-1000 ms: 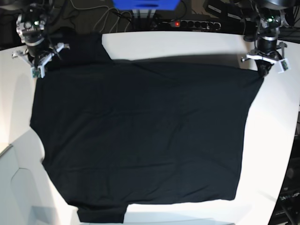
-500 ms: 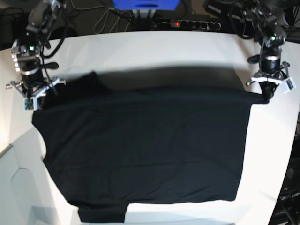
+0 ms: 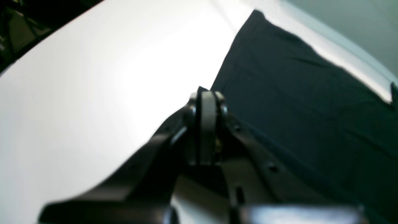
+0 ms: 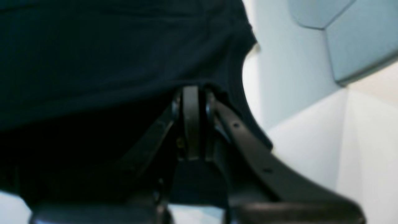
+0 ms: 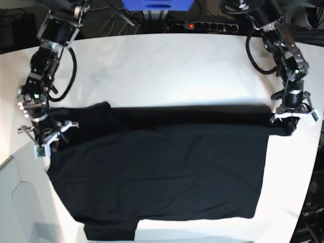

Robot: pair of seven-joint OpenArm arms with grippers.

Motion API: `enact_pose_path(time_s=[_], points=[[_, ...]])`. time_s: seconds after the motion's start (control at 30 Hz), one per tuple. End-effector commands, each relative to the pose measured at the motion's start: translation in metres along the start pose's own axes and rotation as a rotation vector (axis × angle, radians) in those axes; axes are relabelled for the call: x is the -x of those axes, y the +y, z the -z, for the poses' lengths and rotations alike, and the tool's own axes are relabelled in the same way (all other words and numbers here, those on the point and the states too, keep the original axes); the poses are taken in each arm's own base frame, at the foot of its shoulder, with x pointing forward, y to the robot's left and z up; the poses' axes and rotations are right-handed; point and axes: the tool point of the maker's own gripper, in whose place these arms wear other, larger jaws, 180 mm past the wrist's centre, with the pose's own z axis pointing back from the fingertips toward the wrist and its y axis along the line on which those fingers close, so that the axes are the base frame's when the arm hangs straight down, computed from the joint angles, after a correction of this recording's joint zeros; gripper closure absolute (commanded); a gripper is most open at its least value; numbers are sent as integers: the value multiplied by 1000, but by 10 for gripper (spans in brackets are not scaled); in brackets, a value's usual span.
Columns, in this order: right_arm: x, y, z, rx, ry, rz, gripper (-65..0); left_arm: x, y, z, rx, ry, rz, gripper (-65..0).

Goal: Fold the T-shirt properly
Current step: 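Lift the shoulders and fold them toward the hem with both grippers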

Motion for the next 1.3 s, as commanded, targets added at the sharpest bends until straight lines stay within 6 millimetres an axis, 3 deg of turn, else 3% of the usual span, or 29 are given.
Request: enact_pose_path(time_s=[0.0, 0.13, 0.47, 0.63, 0.93, 1.27], points=[[-18, -8, 3, 8, -45, -22, 0, -22, -4, 4, 12, -63, 8, 0], [-26, -7, 19, -12, -37, -33, 0, -26, -6, 14, 14, -71, -18, 0], [-50, -8, 45, -36, -47, -2, 0, -12, -17, 41, 37, -18, -44, 0], [-50, -8, 58, -51, -24, 26, 0, -14, -19, 51, 35, -17, -70, 0], [-53, -7, 62, -57, -24, 31, 0, -22, -24, 59, 41, -31, -87, 0], [-63, 29, 68, -130, -20, -61, 0, -24, -25, 60, 42, -35, -90, 0]])
